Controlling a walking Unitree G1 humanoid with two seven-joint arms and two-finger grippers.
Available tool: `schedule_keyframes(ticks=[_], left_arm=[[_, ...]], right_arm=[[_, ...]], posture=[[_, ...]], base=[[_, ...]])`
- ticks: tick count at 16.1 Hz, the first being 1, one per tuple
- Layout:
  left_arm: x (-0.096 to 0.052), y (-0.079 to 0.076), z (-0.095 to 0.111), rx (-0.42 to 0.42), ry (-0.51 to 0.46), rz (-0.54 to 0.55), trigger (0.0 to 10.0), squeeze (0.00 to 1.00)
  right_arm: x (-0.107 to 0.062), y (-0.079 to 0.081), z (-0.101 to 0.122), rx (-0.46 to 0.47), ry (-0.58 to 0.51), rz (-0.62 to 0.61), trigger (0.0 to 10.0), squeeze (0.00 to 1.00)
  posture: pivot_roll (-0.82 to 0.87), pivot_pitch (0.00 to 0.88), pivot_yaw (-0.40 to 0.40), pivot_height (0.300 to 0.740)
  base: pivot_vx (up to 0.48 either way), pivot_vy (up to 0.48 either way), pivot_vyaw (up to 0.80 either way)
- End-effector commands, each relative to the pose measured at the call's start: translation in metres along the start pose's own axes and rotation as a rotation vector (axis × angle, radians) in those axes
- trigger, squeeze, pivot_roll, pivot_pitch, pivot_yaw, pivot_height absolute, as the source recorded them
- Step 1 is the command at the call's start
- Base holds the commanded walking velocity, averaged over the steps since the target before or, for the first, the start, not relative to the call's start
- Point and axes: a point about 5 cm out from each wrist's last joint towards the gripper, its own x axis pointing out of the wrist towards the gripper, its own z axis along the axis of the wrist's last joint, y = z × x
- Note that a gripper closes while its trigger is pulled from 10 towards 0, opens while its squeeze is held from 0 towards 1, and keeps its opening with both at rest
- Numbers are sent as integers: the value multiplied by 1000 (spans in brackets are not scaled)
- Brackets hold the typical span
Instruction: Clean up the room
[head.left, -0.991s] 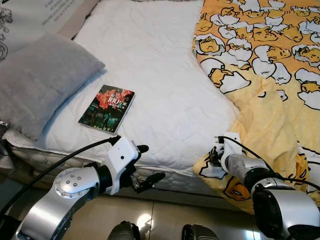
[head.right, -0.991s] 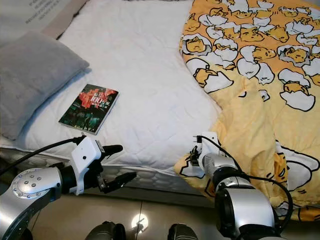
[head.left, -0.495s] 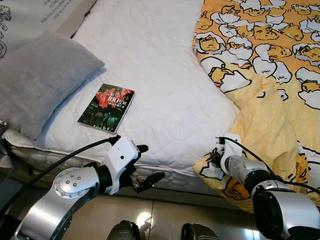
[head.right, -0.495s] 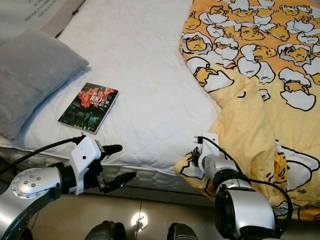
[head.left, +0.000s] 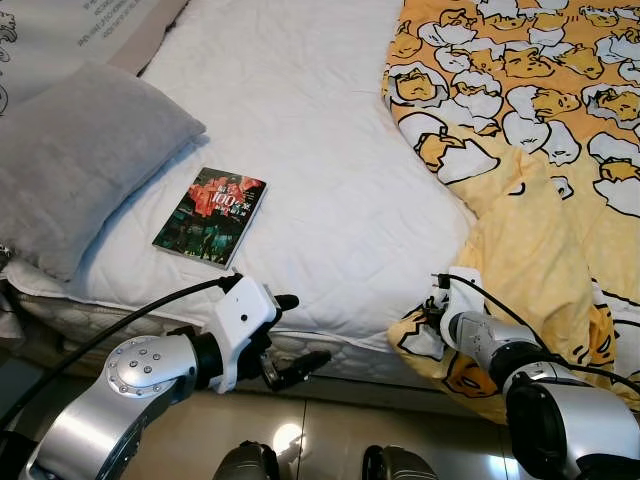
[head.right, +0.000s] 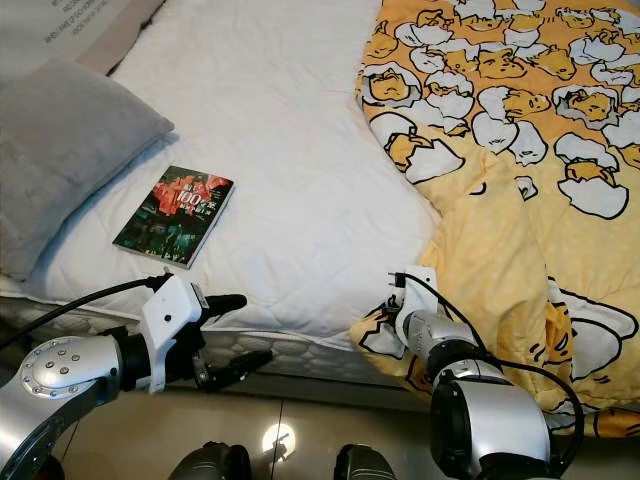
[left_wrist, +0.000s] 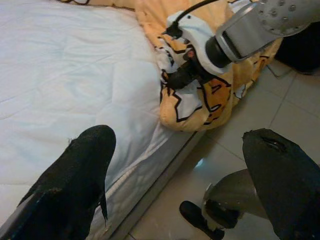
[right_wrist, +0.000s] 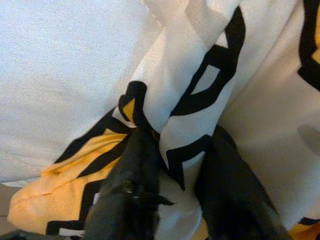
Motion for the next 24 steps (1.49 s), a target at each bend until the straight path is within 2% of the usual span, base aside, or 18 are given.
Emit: schedule_keyframes(ticks=[1,5,10,11,14,15,16,17,18,19,21,23,24], left_arm=[[0,-3,0,3,8,-20,10000,102],[1,-1,1,8,4,-16,10000,102],[3,-3,1,12,7,-49,10000,98],[3,-3,1,12,7,-54,10000,102],[5,-4,0,12,6,-62,10000,98],[5,-4,0,11,5,-67,10000,98],[7,-5,0,11,5,-84,10000,102],[7,-6,0,11,5,-88,10000,98],[7,-6,0,11,5,-88,10000,98],[8,-6,0,16,7,-95,10000,98],[9,-6,-1,23,11,-101,10000,98],[10,-7,-2,26,12,-102,10000,90],[12,-7,-2,30,11,-101,10000,86]], right_arm=[[1,-4,-7,32,12,14,0,0],[0,-3,-8,16,4,75,0,0],[-1,12,-10,-75,-26,309,0,0],[-3,23,-12,-126,-46,468,0,0],[-10,40,-18,-173,-58,704,0,0],[-14,47,-28,-224,-39,829,0,0],[-25,56,-55,-376,68,1041,0,0],[-28,58,-65,-437,111,1094,0,0],[-28,58,-65,-437,111,1094,0,0],[-29,52,-80,-567,184,1104,0,0],[-32,46,-88,-660,240,1132,0,0],[-36,43,-90,-712,243,1128,0,0],[-37,41,-92,-743,235,1108,6941,0]], posture=[[119,155,-5,740],[113,147,-4,740],[100,141,0,740],[92,139,4,740],[85,136,6,740],[77,135,11,740],[71,132,16,740],[71,132,16,740],[71,132,16,740],[68,129,18,740],[67,122,17,740],[66,117,16,740],[64,114,15,740]], base=[[0,0,0],[0,0,0],[0,0,0],[0,0,0],[0,0,0],[0,0,0],[0,0,0],[0,0,0],[0,0,0],[0,0,0],[0,0,0],[0,0,0],[0,0,0]])
